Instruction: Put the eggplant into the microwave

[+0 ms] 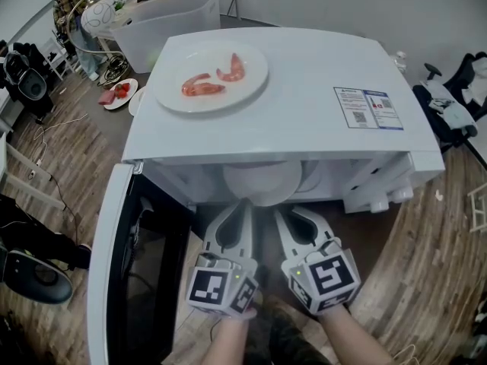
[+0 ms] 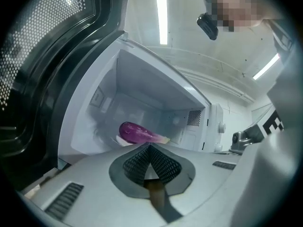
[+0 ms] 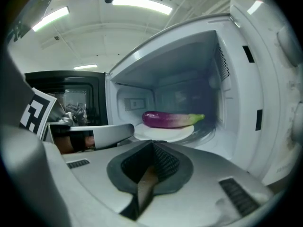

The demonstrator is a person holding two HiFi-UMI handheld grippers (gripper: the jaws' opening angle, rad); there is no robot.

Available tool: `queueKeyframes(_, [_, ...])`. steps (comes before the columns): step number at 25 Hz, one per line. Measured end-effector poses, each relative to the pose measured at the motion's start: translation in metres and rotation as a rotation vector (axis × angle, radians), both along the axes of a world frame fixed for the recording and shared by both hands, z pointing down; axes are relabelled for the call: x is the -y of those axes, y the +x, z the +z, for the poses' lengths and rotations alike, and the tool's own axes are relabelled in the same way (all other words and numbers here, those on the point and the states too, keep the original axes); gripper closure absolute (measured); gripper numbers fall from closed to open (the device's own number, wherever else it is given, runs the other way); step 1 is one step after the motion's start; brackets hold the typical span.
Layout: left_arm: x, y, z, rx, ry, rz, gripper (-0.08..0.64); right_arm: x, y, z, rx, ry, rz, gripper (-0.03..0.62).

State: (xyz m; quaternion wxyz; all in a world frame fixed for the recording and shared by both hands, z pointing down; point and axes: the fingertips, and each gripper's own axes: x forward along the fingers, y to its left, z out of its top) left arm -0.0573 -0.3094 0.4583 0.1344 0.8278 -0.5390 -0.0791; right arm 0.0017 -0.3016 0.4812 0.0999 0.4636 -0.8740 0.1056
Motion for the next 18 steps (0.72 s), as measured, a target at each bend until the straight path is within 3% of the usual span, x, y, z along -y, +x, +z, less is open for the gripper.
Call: queueKeyframes(18, [0.020, -0.001, 0.002, 0.025, -0.052, 0.031, 0.558, 0.022, -0.009, -0.001, -0.005, -0.018, 0.032, 0.589])
